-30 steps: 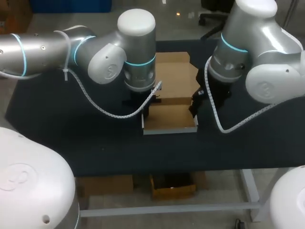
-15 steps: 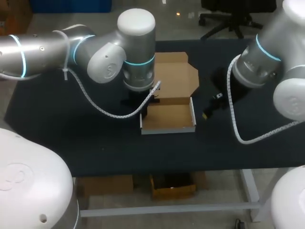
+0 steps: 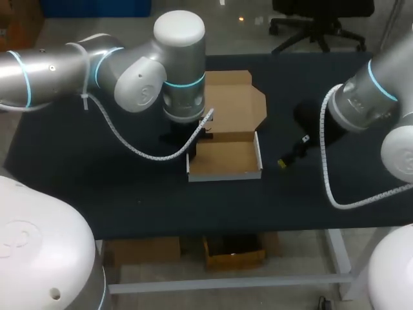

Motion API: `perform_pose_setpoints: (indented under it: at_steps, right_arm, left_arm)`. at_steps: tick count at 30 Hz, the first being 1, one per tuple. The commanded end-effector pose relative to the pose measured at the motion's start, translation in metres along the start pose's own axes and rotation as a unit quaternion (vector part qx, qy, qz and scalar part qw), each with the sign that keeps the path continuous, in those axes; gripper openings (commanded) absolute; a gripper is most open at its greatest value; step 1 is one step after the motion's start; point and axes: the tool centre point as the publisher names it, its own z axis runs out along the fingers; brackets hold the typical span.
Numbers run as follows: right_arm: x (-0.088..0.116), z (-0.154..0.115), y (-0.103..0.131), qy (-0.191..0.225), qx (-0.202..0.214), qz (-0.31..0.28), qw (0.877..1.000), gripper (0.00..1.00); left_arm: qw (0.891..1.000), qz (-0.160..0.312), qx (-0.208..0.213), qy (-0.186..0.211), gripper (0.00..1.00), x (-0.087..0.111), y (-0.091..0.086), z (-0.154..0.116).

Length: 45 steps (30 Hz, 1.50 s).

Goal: Assemble the packaging by folding the flat box into shape, placing the metal phone stand inside, and closing the box properly

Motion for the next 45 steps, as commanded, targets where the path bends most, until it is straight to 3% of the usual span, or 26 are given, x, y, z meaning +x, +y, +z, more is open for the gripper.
perform_pose_setpoints:
  at_steps: [1,8,21,35,45]
  right_arm:
    - [-0.007,-0.022,-0.020,0.098,-0.036,-0.055,0.993,1.00]
    - [-0.007,-0.042,-0.034,0.111,-0.043,-0.088,0.989,1.00]
    - [0.006,-0.076,-0.049,0.069,-0.013,-0.110,0.991,1.00]
    - [0.014,-0.088,-0.059,0.058,-0.024,-0.134,0.989,1.00]
    - [0.017,-0.088,-0.060,0.059,-0.024,-0.139,0.988,1.00]
  left_arm:
    - [1.000,0.004,0.001,-0.004,0.00,0.000,0.000,0.000]
    - [1.000,0.012,0.002,-0.009,0.00,-0.001,0.000,-0.001]
    - [1.000,0.018,0.002,-0.024,0.00,-0.003,-0.001,-0.001]
    - [0.999,0.022,0.006,-0.049,0.00,-0.009,-0.003,-0.002]
    - [0.994,0.011,0.007,-0.105,0.00,-0.009,-0.006,0.002]
